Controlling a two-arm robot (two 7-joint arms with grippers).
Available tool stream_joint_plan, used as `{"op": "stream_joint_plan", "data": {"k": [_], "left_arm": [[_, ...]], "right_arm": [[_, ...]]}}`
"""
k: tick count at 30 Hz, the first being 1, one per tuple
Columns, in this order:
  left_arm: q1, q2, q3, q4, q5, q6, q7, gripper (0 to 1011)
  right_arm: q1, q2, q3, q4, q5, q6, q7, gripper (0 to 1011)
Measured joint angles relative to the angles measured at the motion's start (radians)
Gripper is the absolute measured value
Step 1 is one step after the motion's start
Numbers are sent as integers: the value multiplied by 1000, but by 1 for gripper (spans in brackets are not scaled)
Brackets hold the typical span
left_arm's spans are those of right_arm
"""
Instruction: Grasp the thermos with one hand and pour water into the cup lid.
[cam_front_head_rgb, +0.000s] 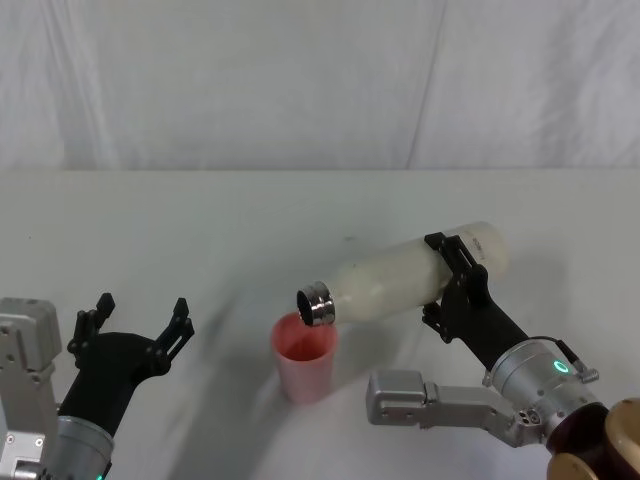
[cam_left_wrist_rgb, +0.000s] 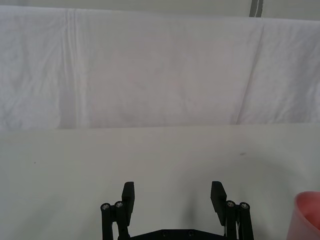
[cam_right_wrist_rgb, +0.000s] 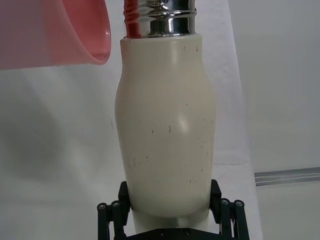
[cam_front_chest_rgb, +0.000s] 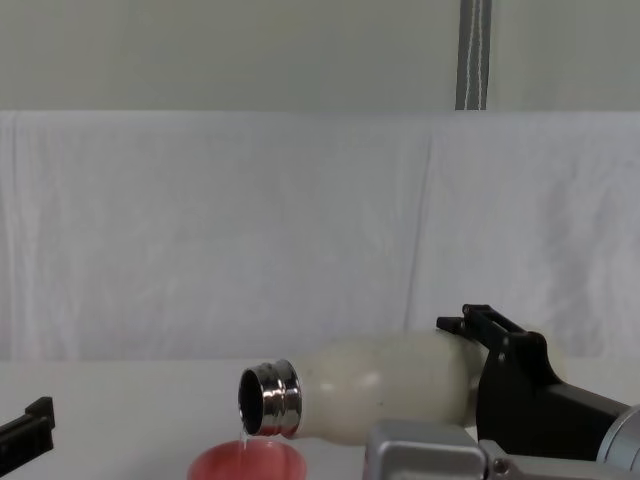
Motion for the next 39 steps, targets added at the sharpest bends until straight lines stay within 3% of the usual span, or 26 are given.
{"op": "stream_joint_plan", "data": {"k": [39], "left_arm": [[0, 0, 0, 0, 0, 0, 0, 1001]], "right_arm": [[-2, 6, 5, -6, -9, 6, 0, 950]]}}
